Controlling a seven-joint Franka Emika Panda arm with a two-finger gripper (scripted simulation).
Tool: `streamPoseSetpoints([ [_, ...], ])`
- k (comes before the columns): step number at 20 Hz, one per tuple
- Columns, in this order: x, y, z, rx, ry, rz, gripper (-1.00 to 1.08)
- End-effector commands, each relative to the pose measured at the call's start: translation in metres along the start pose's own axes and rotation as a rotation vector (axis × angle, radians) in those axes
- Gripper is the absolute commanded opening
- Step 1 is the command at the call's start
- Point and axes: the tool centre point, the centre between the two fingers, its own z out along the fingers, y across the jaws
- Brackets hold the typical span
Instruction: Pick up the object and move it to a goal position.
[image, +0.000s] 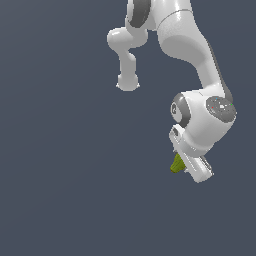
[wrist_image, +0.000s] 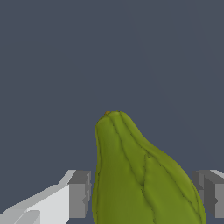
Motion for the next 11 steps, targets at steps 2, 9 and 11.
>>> streamPoseSetpoints([
  [2,-0.0080,-0.0085,-0.0040,0.002,0.000,0.001,-1.00],
  [9,-0.0148,-0.0154,-0.0059,0.002,0.000,0.001,-1.00],
  [11,-0.0147,-0.0156,-0.0059,0.002,0.000,0.001,-1.00],
])
